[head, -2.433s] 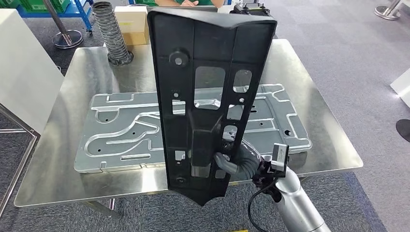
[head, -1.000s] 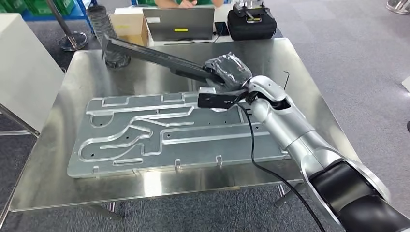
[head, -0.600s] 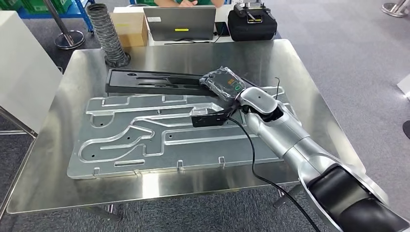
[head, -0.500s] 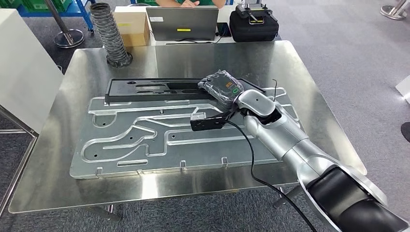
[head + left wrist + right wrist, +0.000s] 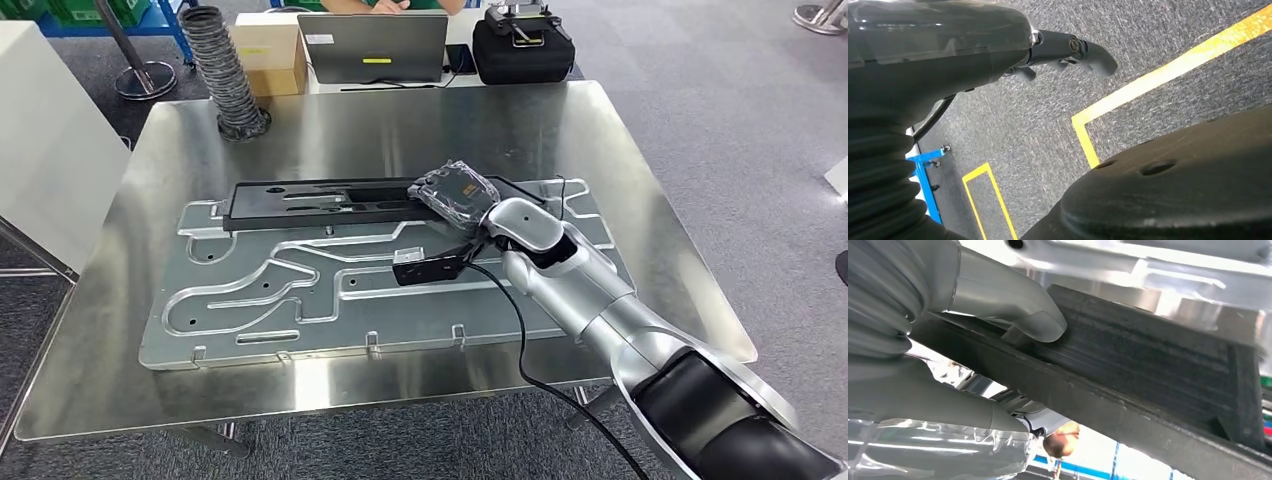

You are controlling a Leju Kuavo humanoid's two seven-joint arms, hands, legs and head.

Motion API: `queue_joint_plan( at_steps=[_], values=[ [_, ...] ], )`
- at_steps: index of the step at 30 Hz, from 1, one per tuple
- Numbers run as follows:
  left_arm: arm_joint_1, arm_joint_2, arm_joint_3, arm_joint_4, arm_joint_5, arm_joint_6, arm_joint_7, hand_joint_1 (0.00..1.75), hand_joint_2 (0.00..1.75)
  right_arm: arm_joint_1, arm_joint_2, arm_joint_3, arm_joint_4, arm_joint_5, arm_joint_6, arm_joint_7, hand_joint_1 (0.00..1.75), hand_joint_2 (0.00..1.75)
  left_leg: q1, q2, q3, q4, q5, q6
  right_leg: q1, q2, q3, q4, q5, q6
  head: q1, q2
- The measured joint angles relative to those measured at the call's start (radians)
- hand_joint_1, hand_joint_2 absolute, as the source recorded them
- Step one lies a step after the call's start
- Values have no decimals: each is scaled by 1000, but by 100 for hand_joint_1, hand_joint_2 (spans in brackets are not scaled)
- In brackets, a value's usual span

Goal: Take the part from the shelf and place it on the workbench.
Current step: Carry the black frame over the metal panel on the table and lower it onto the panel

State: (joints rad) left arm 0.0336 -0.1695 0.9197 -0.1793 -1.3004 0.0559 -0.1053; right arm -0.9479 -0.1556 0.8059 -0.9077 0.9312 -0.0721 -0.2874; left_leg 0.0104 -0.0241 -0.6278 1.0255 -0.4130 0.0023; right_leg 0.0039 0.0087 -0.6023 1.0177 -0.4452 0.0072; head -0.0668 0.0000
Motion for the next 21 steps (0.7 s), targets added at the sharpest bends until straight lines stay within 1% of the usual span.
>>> queue_joint_plan(
  at_steps=[1, 2, 3, 4, 5, 6, 7, 8, 9, 10, 11, 12, 13, 14, 16, 17, 18, 19, 21],
  values=[
    [0, 1, 0, 0, 0, 0, 0, 0, 175, 1, -1, 1, 2, 3, 2, 1, 175, 175, 0, 1, 0, 1, -1, -5, -2, -1, 2, -5, 3, -6, 0, 0],
    [0, 1, 0, 0, -1, 0, 0, 0, 175, 1, -1, 2, 4, 5, 2, 2, 131, 131, 0, 3, -4, 10, -10, -10, -6, -2, 5, -10, 7, -12, 0, 0],
    [0, 2, 0, 0, -1, 0, 0, 0, 175, 1, -2, 3, 6, 6, 3, 2, 87, 87, 0, 4, -16, 39, -29, -13, -9, -3, 8, -16, 10, -19, 0, 0],
    [-1, 3, 0, 0, -2, 1, -2, 0, 175, 1, -2, 4, 8, 6, 4, 3, 44, 44, 1, 5, -38, 88, -57, -16, -10, -4, 10, -19, 12, -23, 0, 0],
    [-2, 3, 0, 0, -4, 5, -4, 0, 175, 1, -2, 5, 10, 7, 6, 3, 0, 0, 2, 6, -68, 155, -91, -18, -10, -3, 10, -19, 12, -26, 0, 0],
    [-4, 3, 0, 0, -7, 9, -8, 0, 175, 2, -2, 7, 13, 7, 9, 3, 0, 0, 2, 6, -99, 222, -119, -21, -9, -3, 10, -19, 12, -27, 0, 0],
    [-5, 4, 0, 0, -10, 15, -12, 0, 175, 2, -2, 9, 16, 7, 12, 3, 0, 0, 2, 5, -121, 269, -134, -23, -8, -3, 11, -19, 12, -27, 0, 0],
    [-6, 4, 0, 0, -14, 21, -15, 0, 175, 3, -2, 12, 19, 7, 14, 3, 0, 0, 2, 6, -129, 284, -130, -24, -8, -3, 12, -18, 11, -27, 0, 0],
    [-5, 4, 0, 0, -15, 25, -16, 0, 175, 3, -1, 14, 21, 8, 16, 2, 0, 0, 2, 6, -114, 254, -106, -23, -8, -2, 13, -17, 10, -26, 0, 0],
    [-4, 4, 0, 0, -16, 28, -16, 0, 175, 3, -1, 15, 23, 8, 17, 2, 0, 0, 2, 6, -84, 192, -72, -22, -8, -1, 15, -15, 7, -24, 0, 0],
    [-2, 4, 0, 0, -16, 31, -16, 0, 131, 2, -1, 15, 25, 7, 18, 2, 0, 0, 2, 6, -49, 120, -40, -19, -7, 0, 16, -12, 4, -20, 0, 0],
    [-1, 4, 0, 0, -14, 33, -15, 0, 87, 0, -1, 15, 27, 7, 19, 2, 0, 0, 2, 6, -18, 58, -18, -15, -5, 1, 16, -7, 0, -16, 0, 0],
    [0, 3, 0, 0, -13, 34, -14, 0, 44, -1, -1, 15, 29, 6, 19, 2, 0, 0, 2, 6, 0, 22, -9, -11, -3, 2, 14, -4, -3, -11, 0, 0],
    [1, 3, 0, 0, -12, 33, -12, 0, 0, -3, -2, 15, 31, 4, 19, 1, 0, 0, 1, 6, 7, 7, -9, -6, -1, 2, 12, -2, -4, -6, 0, 0],
    [1, 2, 0, 0, -11, 28, -8, 0, 0, -4, -2, 15, 35, 3, 20, -3, 0, 0, 0, 4, 7, 4, -9, 4, -1, 2, 11, 0, -6, 3, 0, 0],
    [1, 1, 0, 0, -10, 26, -6, 0, 0, -4, -2, 15, 37, 3, 20, -5, 0, 0, 1, 5, 8, 2, -7, 10, -2, 2, 9, 8, -13, 8, 0, 0],
    [1, 0, 0, 0, -10, 24, -5, 0, 0, -6, -2, 15, 38, 2, 21, -7, 0, 0, 3, 6, 9, 0, -6, 15, -4, 1, 0, 32, -30, 14, 0, 0],
    [1, 0, 0, 0, -10, 22, -4, 0, 0, -8, -3, 14, 39, 2, 21, -8, 0, 0, 5, 8, 9, -2, -5, 19, -6, 0, -20, 77, -57, 19, 0, 0],
    [1, -1, 0, 0, -10, 19, -4, 0, 0, -7, -3, 14, 43, 0, 21, -9, 0, 0, 5, 10, 9, -2, -5, 23, -10, -1, -80, 208, -121, 28, 0, 0]
  ],
)
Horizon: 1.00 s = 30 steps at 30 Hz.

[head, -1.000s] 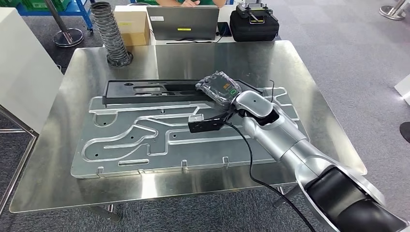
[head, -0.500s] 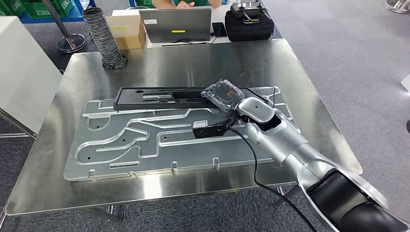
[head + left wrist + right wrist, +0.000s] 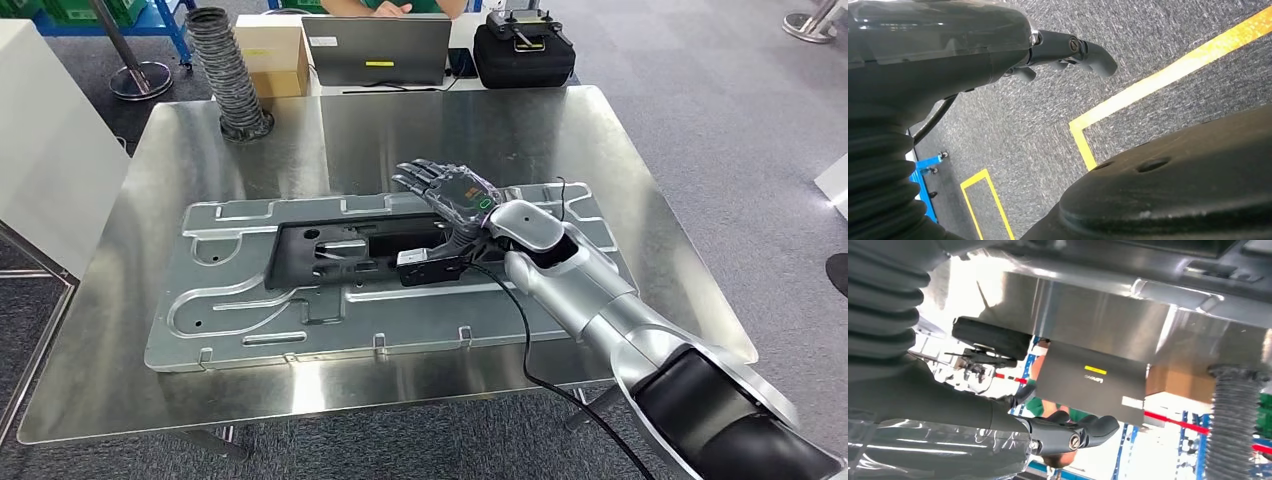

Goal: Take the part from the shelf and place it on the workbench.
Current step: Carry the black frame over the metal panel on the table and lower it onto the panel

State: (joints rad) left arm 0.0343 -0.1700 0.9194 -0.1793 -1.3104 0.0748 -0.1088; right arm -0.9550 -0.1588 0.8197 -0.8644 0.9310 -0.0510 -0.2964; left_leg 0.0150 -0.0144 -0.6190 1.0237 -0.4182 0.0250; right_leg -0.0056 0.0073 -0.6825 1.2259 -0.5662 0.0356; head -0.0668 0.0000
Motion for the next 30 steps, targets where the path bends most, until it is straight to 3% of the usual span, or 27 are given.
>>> queue_joint_plan(
  at_steps=[1, 2, 3, 5, 7, 9, 12, 14, 16, 17, 18, 19, 21, 23, 27, 28, 30],
  values=[
    [0, 0, 0, 0, 0, -2, 0, 0, 0, 3, 0, 0, 2, -1, 0, -1, 0, 0, 0, 0, 0, 0, 0, 1, -2, -1, -26, 55, -18, 3, 0, 0],
    [0, 0, 0, 0, 0, -3, 0, 0, 0, 5, 0, 0, 5, -1, 0, -1, 0, 0, 0, 0, 0, 0, 0, 1, -3, -1, -39, 80, -19, 4, 0, 0],
    [0, 0, 0, 0, 0, -4, 0, 0, 0, 7, -1, 0, 7, -1, 0, -1, 0, 0, 0, -1, 1, 0, 0, 2, -4, -1, -33, 64, -1, 3, 0, 0],
    [-1, 0, 0, 0, 0, -6, 1, 0, 0, 4, -1, 0, 10, -2, 0, -1, 0, 0, 0, -3, 3, 0, -1, 0, -4, -1, 30, -67, 67, -4, 0, 0],
    [-1, 0, 0, 0, 0, -9, 2, 0, 0, -1, -1, -1, 10, -3, 0, -2, 0, 0, -3, -4, 4, 1, 0, -8, 1, 0, 87, -186, 111, -14, 0, 0],
    [-1, 0, 0, 0, 2, -12, 4, 0, 0, -3, 0, -1, 12, -3, 0, -3, 0, 0, -4, -5, 3, 0, 1, -19, 7, 1, 95, -211, 115, -22, 0, 0],
    [-1, 2, 0, 0, 8, -13, 9, 0, 0, -6, 0, -2, 15, -6, 4, -7, 0, 0, -5, -5, -3, 12, -11, -35, 1, 0, 97, -222, 126, -40, 0, 0],
    [-3, 3, 0, 0, 11, -13, 11, 0, 0, -7, 0, -3, 16, -10, 6, -9, 0, 0, -4, -4, -39, 99, -66, -41, -3, -2, 100, -230, 134, -49, 0, 0],
    [-6, 4, 0, 0, 12, -13, 12, 0, 0, -5, 1, -2, 19, -12, 9, -10, 0, 0, -4, -4, -95, 232, -130, -45, -1, -2, 99, -230, 135, -53, 0, 0],
    [-8, 4, 0, 0, 12, -13, 12, 0, 0, -4, 1, -2, 21, -13, 11, -11, 0, 0, -4, -4, -113, 274, -142, -47, -1, -2, 98, -229, 135, -53, 0, 0],
    [-8, 4, 0, 0, 12, -14, 12, 0, 0, -3, 1, -2, 23, -13, 12, -11, 0, 0, -4, -4, -112, 279, -135, -47, -1, -2, 98, -228, 136, -53, 0, 0],
    [-8, 4, 0, 0, 12, -14, 14, 0, 0, -2, 1, -2, 24, -13, 13, -12, 0, 0, -3, -4, -92, 243, -110, -47, -1, -2, 97, -226, 135, -52, 0, 0],
    [-5, 4, 0, 0, 12, -14, 17, 0, 0, -4, 1, -2, 25, -14, 13, -14, 0, 0, -3, -2, -20, 104, -49, -43, 1, 0, 95, -217, 132, -47, 0, 0],
    [-2, 5, 0, 0, 12, -15, 19, 0, 0, -6, 0, -3, 25, -15, 13, -16, 0, 0, -3, -2, 22, 17, -21, -34, 6, 3, 88, -208, 130, -38, 0, 0],
    [-2, 3, 0, 0, 12, -16, 19, 0, 0, -7, -3, -6, 26, -19, 13, -20, 0, 0, -3, -2, 14, 4, -7, -9, 5, 4, 76, -196, 124, -16, 0, 0],
    [-2, 2, 0, 0, 12, -15, 19, 0, 0, -8, -4, -6, 26, -20, 13, -21, 0, 0, -1, 0, 10, 1, -2, -3, 3, 3, 65, -171, 101, -11, 0, 0],
    [-2, 2, 0, 0, 13, -15, 19, 0, 0, -8, -6, -7, 26, -20, 14, -22, 0, 0, 0, 3, -3, -1, 9, 5, 0, 0, 25, -61, 20, -1, 0, 0]
  ],
)
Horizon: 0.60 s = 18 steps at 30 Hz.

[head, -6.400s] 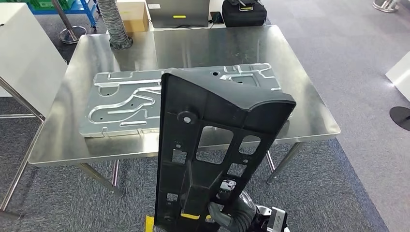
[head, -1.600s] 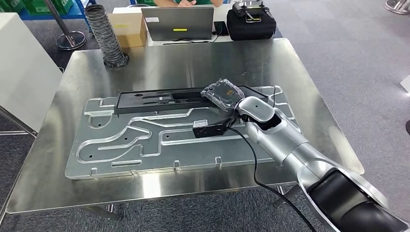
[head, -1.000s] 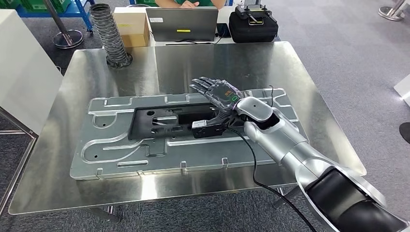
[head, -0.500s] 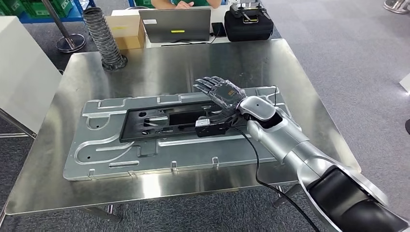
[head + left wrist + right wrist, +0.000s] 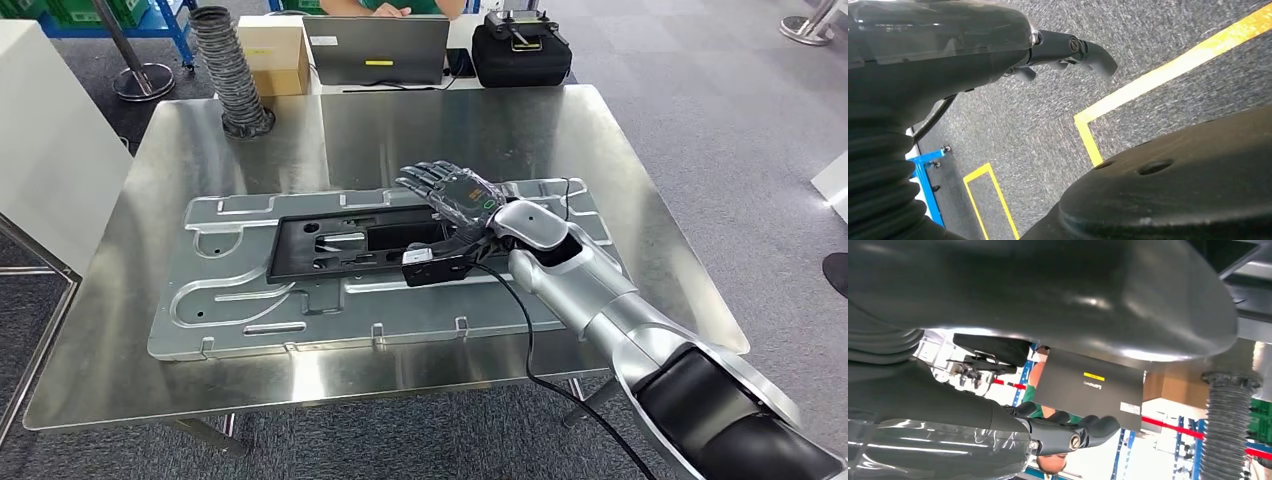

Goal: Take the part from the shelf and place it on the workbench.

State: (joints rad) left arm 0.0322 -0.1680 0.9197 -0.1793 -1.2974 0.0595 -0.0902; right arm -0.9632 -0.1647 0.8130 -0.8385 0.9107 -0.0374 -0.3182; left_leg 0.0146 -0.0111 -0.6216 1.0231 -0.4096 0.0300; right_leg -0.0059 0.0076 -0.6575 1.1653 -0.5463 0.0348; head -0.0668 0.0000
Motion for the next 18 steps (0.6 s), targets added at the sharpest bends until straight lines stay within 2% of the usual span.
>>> queue_joint_plan(
  at_steps=[1, 2, 3, 4, 7, 8, 10, 12, 13, 14, 16, 17, 18],
  values=[
    [0, 0, 0, 0, 0, 0, 0, 0, 0, 1, 0, 0, 1, 0, 0, 0, 0, 0, 0, 0, -8, 0, 5, 1, -1, -1, -24, 69, -38, 4, 0, 0],
    [0, 0, 0, 0, 1, 0, -1, 0, 0, 2, -1, 0, 1, 0, 0, 0, 0, 0, -1, 1, -15, 0, 11, 1, -2, -1, -39, 121, -62, 6, 0, 0],
    [-1, 0, 0, 0, 1, 0, -1, 0, 0, 3, -1, 0, 2, 0, 1, 0, 0, 0, -1, 0, -23, 1, 17, 0, -2, -1, -38, 139, -65, 6, 0, 0],
    [-1, 0, 0, 0, 2, 0, -1, 0, 0, 2, -1, 0, 3, 0, 1, 0, 0, 0, -1, 0, -30, 1, 23, -1, -1, -1, -16, 114, -50, 4, 0, 0],
    [-2, -2, 0, 0, 2, 0, -1, 0, 0, -4, -1, -1, 3, 0, 0, 0, 0, 0, -2, 0, -42, 0, 40, -11, 4, 0, 119, -97, 18, -11, 0, 0],
    [-2, -2, 0, 0, 3, 0, -2, 0, 0, -7, -1, -2, 3, 0, 0, 0, 0, 0, -2, -1, -43, -2, 47, -16, 8, 1, 145, -142, 29, -17, 0, 0],
    [-2, -2, 0, 0, 5, 0, -2, 0, 0, -11, -1, -3, 3, 0, 0, 0, 0, 0, -2, -3, -43, -9, 61, -28, 13, 1, 150, -162, 42, -26, 0, 0],
    [-1, -2, 1, 0, 8, 0, -4, 0, 0, -13, 0, -4, 3, 0, 0, -1, 0, 0, -4, -4, -50, -9, 61, -39, 7, -2, 141, -174, 60, -40, 0, 0],
    [-1, -1, 1, 0, 8, 1, -4, 0, 0, -13, 0, -4, 3, 0, 0, -1, 0, 0, -5, -4, -60, 8, 39, -43, 4, -4, 134, -179, 73, -48, 0, 0],
    [-2, 0, 1, 0, 9, 1, -4, 0, 0, -13, 1, -4, 3, 0, 0, -1, 0, 0, -5, -4, -74, 46, 0, -46, 2, -6, 124, -184, 86, -54, 0, 0],
    [-4, 0, 1, 0, 9, 1, -6, 0, 0, -12, 2, -4, 3, 0, 0, -1, 0, 0, -4, -5, -110, 173, -96, -50, 4, -7, 100, -184, 105, -60, 0, 0],
    [-5, 0, 1, 0, 9, 1, -6, 0, 0, -10, 2, -4, 3, 0, 0, -1, 0, 0, -3, -5, -121, 234, -123, -53, 5, -7, 88, -183, 114, -59, 0, 0],
    [-5, 0, 1, 0, 9, 1, -7, 0, 0, -9, 2, -4, 3, 0, 1, -1, 0, 0, -4, -5, -121, 270, -129, -54, 6, -7, 74, -180, 123, -59, 0, 0]
  ],
)
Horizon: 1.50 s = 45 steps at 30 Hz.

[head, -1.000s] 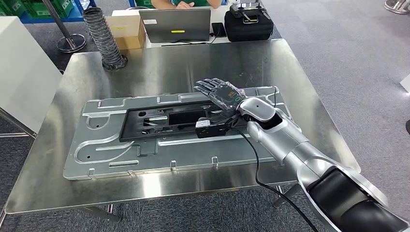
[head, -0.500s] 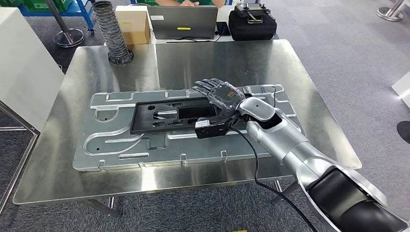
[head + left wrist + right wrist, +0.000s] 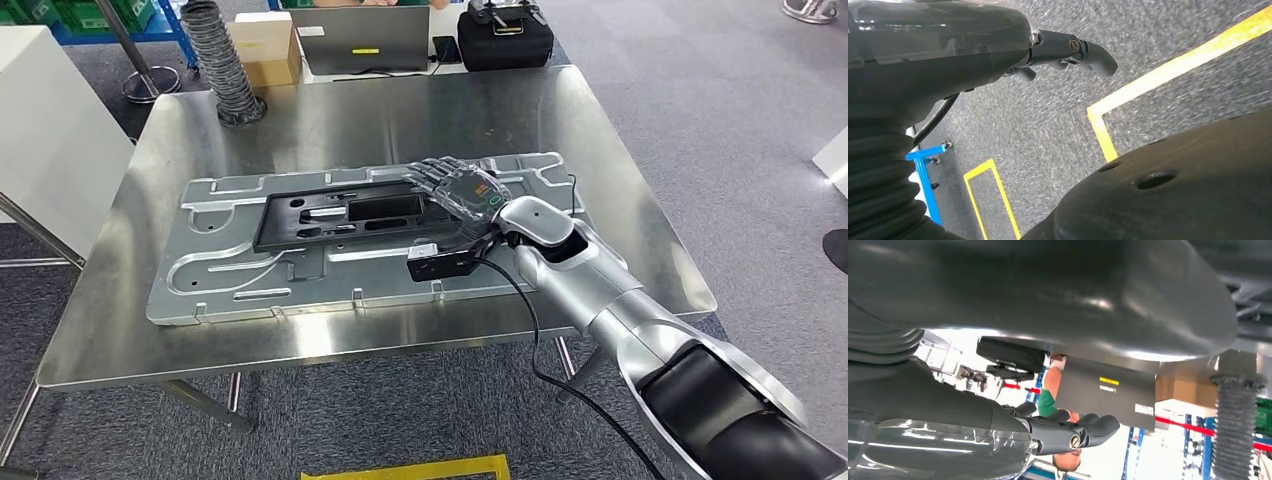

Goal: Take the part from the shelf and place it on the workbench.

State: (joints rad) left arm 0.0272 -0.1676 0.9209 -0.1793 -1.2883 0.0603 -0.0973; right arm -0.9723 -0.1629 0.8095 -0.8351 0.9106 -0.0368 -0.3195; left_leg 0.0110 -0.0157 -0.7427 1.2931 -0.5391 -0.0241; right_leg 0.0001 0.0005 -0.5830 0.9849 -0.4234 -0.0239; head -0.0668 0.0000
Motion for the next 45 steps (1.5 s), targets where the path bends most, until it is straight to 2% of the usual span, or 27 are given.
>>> queue_joint_plan(
  at_steps=[1, 2, 4, 6, 8, 10, 13, 14, 15, 17, 19, 21, 22, 24, 25, 27, 29, 30, 31, 32, 34, 36, 37, 39, 41, 44, 45],
  values=[
    [0, 0, 0, 0, 0, 0, 0, 0, 0, 1, 0, 0, 0, 0, 0, 0, 0, 0, 0, 0, 17, 1, 13, -1, 0, 0, -13, 4, 8, 1, 0, 0],
    [1, 0, 0, 0, 0, 0, 1, 0, 0, 2, 0, 0, 0, 0, 0, 0, 0, 0, 0, 0, 51, -35, 36, 0, 0, 0, -25, 8, 14, 4, 0, 0],
    [5, 0, 0, 0, 0, 0, 2, 0, 0, 1, 0, 0, 0, 0, 0, 0, 0, 0, -1, 0, 148, -171, 61, 6, 2, 1, -46, 21, 23, 10, 0, 0],
    [9, 1, 0, 0, 0, 0, 3, 0, 0, 0, -1, -1, 0, 0, 0, 0, 0, 0, -5, -3, 203, -259, 56, 16, 4, 2, -59, 30, 32, 21, 0, 0],
    [10, 0, 0, 0, 0, 0, 3, 0, 0, -1, -1, -1, 1, 0, 0, 1, 0, 0, -6, -5, 201, -271, 60, 28, 6, 2, -65, 30, 45, 33, 0, 0],
    [10, -1, 0, 0, 0, 0, 3, 0, 0, -1, -1, -1, 1, 0, 1, 1, 0, 0, -1, 0, 190, -278, 77, 42, 3, 4, -77, 51, 25, 45, 0, 0],
    [10, -3, 0, 0, 0, -1, 0, 0, 0, 0, -1, -1, 2, 0, 1, 0, 0, 0, 2, 6, 158, -282, 107, 55, -5, 3, -130, 206, -103, 60, 0, 0],
    [9, -3, 0, 0, 0, -1, -1, 0, 0, 1, -1, -1, 3, 0, 1, 0, 0, 0, 2, 7, 144, -281, 117, 55, -7, 3, -146, 269, -136, 64, 0, 0],
    [9, -3, 0, 0, 0, -1, -2, 0, 0, 2, -1, -1, 4, 0, 1, 0, 0, 0, 2, 7, 130, -281, 127, 55, -9, 3, -150, 309, -148, 67, 0, 0],
    [7, -3, 0, 0, 0, -2, -4, 0, 0, 4, -2, -1, 6, 4, 1, 1, 0, 0, 2, 7, 103, -279, 147, 50, -12, 3, -105, 287, -115, 66, 0, 0],
    [6, -3, 0, 0, -1, -2, -5, 0, 0, 1, -2, -1, 6, 7, 0, 2, 0, 0, 1, 6, 83, -277, 165, 43, -11, 4, 2, 151, -83, 58, 0, 0],
    [5, -3, 0, 0, -1, -4, -6, 0, 0, -2, -2, -1, 6, 8, -1, 3, 0, 0, 0, 6, 76, -279, 181, 33, -6, 6, 77, 39, -89, 48, 0, 0],
    [5, -3, 0, 0, -1, -4, -7, 0, 0, -3, -3, -1, 6, 9, -1, 4, 0, 0, 0, 6, 76, -283, 190, 27, -2, 6, 88, 15, -93, 43, 0, 0],
    [6, -2, 0, 0, -1, -5, -8, 0, 0, -2, -6, -1, 6, 10, -1, 5, 0, 0, 1, 5, 73, -290, 204, 14, -3, 4, 79, 5, -76, 30, 0, 0],
    [6, -2, 0, 0, -1, -5, -9, 0, 0, -2, -7, -1, 6, 10, -1, 5, 0, 0, 1, 4, 66, -283, 193, 10, -6, 2, 72, 1, -64, 24, 0, 0],
    [5, 0, 0, 0, -1, -6, -10, 0, 0, 0, -8, -1, 6, 11, -1, 7, 0, 0, 1, 3, 37, -204, 112, 5, -9, -2, 52, -5, -39, 13, 0, 0],
    [3, 0, 0, 0, -1, -6, -11, 0, 0, 2, -8, 0, 6, 12, -1, 8, 0, 0, 1, 3, 1, -68, 18, 1, -7, -2, 24, -5, -17, 8, 0, 0],
    [2, 0, 0, 0, -1, -7, -12, 0, 0, 4, -8, 0, 6, 13, -1, 8, 0, 0, 1, 3, -5, -15, 1, -1, -6, -2, 11, -3, -7, 8, 0, 0],
    [2, 1, 0, 0, -1, -7, -12, 0, 0, 6, -8, 1, 6, 14, -1, 8, 0, 0, 1, 3, 1, 8, 5, -2, -5, -1, -3, 0, 2, 9, 0, 0],
    [2, 1, 0, 0, -1, -7, -12, 0, 0, 8, -8, 1, 6, 14, -1, 8, 0, 0, 1, 3, 25, -6, 25, -2, -4, -1, -16, 3, 10, 11, 0, 0],
    [6, 2, 0, 0, -1, -7, -12, 0, 0, 8, -8, 2, 6, 15, 0, 8, 0, 0, 1, 3, 120, -127, 60, 1, -4, 0, -42, 15, 22, 18, 0, 0],
    [11, 3, 0, 0, -1, -7, -11, 0, 0, 6, -9, 1, 4, 15, 0, 9, 0, 0, -1, 1, 194, -240, 58, 10, -1, 0, -58, 28, 30, 27, 0, 0],
    [12, 3, 0, 0, -1, -7, -11, 0, 0, 6, -10, 1, 4, 15, 0, 9, 0, 0, -3, 0, 206, -261, 52, 16, 1, 0, -63, 32, 35, 33, 0, 0],
    [12, 2, 0, 0, -1, -8, -11, 0, 0, 6, -12, 1, 3, 15, 0, 10, 0, 0, -4, -1, 197, -266, 62, 29, 1, 1, -68, 34, 44, 46, 0, 0],
    [12, 1, 0, 0, -1, -9, -12, 0, 0, 6, -14, 1, 3, 14, 0, 11, 0, 0, 0, 4, 182, -270, 80, 45, -2, 2, -85, 65, 10, 58, 0, 0],
    [11, 0, 0, 0, -1, -10, -12, 0, 0, 7, -17, 1, 4, 14, 0, 13, 0, 0, 2, 8, 145, -271, 110, 56, -9, 2, -143, 235, -122, 75, 0, 0],
    [10, 0, 0, 0, -1, -10, -13, 0, 0, 9, -17, 1, 4, 14, 0, 14, 0, 0, 2, 8, 130, -271, 121, 56, -10, 2, -154, 292, -146, 78, 0, 0]
  ],
)
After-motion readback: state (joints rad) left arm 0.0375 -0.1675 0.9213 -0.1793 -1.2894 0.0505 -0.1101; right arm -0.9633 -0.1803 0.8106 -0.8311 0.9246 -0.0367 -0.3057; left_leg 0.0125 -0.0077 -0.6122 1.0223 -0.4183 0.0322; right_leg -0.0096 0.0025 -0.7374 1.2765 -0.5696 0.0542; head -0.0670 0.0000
